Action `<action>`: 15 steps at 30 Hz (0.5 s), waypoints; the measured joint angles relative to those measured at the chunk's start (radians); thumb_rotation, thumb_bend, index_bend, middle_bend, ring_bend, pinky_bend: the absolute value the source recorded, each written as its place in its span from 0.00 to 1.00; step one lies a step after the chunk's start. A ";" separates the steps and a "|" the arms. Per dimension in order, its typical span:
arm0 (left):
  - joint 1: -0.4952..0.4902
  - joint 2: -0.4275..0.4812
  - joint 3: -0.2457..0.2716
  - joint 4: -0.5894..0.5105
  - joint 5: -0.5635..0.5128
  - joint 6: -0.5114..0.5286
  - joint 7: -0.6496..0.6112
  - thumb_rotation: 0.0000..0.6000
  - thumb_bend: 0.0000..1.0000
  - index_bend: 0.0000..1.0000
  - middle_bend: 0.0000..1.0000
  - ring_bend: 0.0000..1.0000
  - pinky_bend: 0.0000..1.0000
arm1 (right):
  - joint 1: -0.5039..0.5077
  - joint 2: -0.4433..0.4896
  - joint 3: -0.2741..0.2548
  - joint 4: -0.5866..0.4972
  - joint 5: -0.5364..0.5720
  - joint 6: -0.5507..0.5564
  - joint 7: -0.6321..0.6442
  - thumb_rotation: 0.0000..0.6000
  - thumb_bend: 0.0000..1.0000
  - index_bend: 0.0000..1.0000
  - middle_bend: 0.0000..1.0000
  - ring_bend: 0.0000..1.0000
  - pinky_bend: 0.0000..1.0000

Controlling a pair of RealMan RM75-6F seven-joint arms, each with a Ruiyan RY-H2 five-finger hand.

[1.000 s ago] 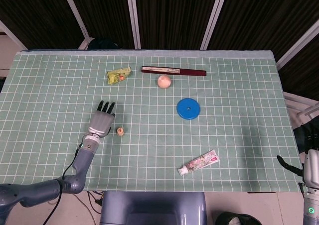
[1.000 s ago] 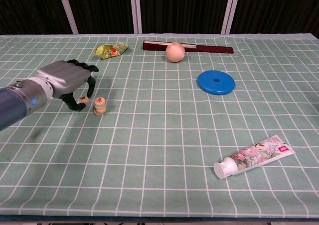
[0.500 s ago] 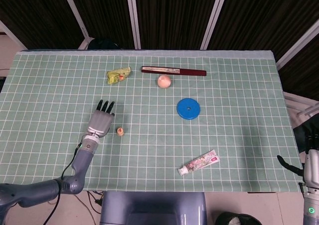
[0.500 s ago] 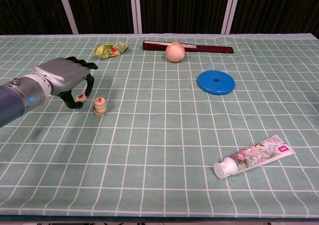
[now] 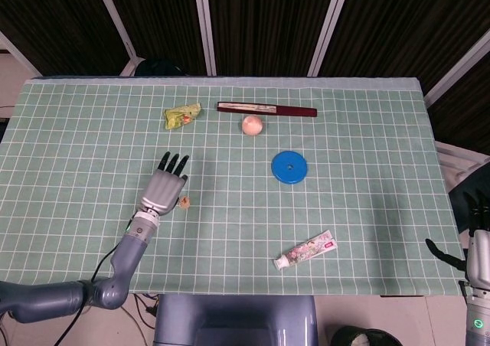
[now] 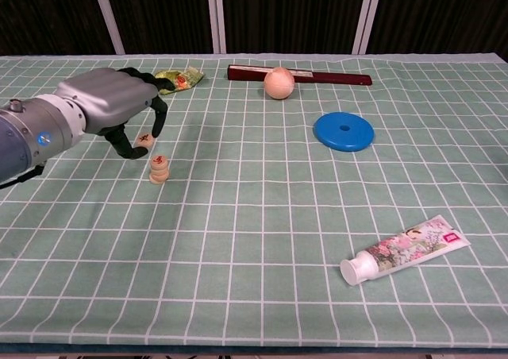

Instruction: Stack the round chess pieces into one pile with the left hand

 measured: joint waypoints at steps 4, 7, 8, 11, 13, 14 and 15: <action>-0.007 0.022 0.001 -0.067 0.000 0.032 0.042 1.00 0.31 0.51 0.03 0.00 0.00 | 0.000 0.000 0.000 0.000 0.000 0.000 0.000 1.00 0.23 0.09 0.01 0.00 0.00; -0.012 0.028 0.006 -0.093 -0.009 0.047 0.068 1.00 0.31 0.51 0.03 0.00 0.00 | 0.000 0.000 0.000 0.001 -0.001 0.001 0.001 1.00 0.23 0.09 0.01 0.00 0.00; -0.014 0.029 0.009 -0.097 -0.014 0.049 0.074 1.00 0.31 0.51 0.03 0.00 0.00 | 0.000 0.000 0.000 0.001 -0.001 0.001 0.001 1.00 0.23 0.09 0.01 0.00 0.00; -0.018 0.028 0.018 -0.104 -0.025 0.052 0.088 1.00 0.31 0.51 0.03 0.00 0.00 | 0.000 0.000 0.001 0.001 0.001 0.000 0.001 1.00 0.23 0.09 0.01 0.00 0.00; -0.020 0.027 0.023 -0.106 -0.028 0.054 0.094 1.00 0.31 0.51 0.03 0.00 0.00 | 0.000 0.000 0.002 0.001 0.002 0.000 0.001 1.00 0.23 0.09 0.01 0.00 0.00; -0.022 0.025 0.027 -0.107 -0.028 0.055 0.098 1.00 0.31 0.51 0.03 0.00 0.00 | 0.000 0.000 0.002 0.001 0.002 0.000 0.001 1.00 0.23 0.09 0.01 0.00 0.00; -0.023 0.024 0.029 -0.107 -0.029 0.056 0.100 1.00 0.31 0.51 0.03 0.00 0.00 | 0.001 0.000 0.001 0.001 0.001 -0.001 0.000 1.00 0.23 0.09 0.01 0.00 0.00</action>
